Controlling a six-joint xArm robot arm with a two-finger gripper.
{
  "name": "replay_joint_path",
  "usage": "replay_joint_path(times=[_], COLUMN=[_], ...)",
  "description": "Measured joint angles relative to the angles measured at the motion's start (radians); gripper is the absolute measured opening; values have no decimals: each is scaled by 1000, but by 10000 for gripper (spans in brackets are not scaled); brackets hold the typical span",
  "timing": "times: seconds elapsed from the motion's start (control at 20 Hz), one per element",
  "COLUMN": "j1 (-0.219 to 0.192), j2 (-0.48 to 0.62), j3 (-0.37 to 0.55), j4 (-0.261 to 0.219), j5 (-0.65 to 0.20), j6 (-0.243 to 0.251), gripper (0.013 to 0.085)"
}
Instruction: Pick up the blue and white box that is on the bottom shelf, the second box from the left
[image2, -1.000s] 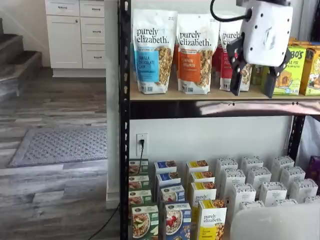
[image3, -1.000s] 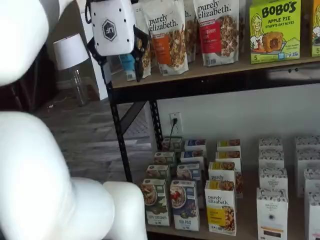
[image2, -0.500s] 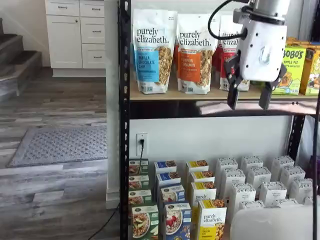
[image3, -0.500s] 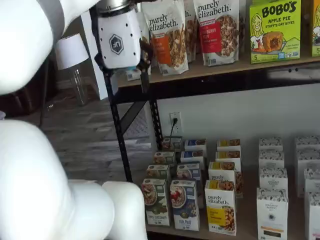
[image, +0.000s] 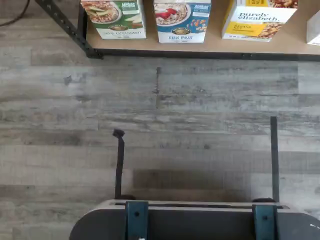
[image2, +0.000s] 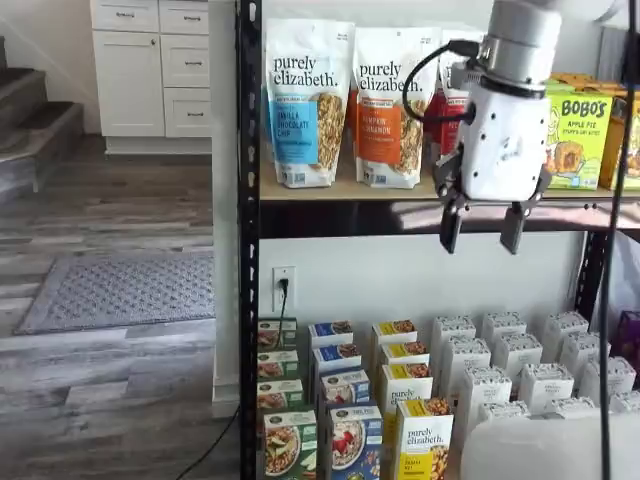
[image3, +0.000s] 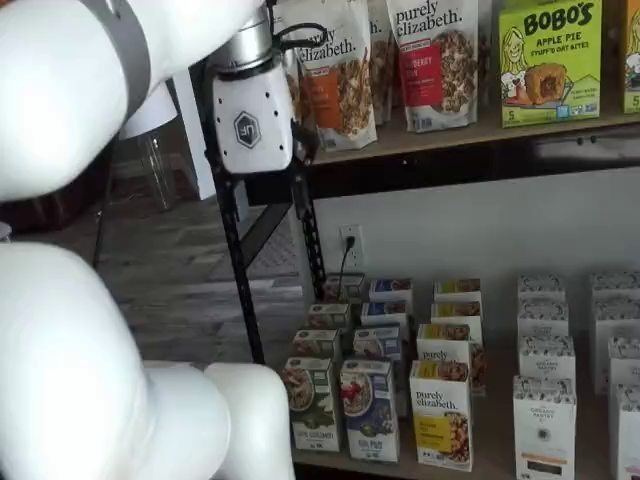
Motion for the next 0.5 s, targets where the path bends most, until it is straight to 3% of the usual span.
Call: replay_joint_path(times=[0.5], j1=[48], j2=[60], j3=[101], j4=[3], j5=[-176], j6=[38], gripper=[850])
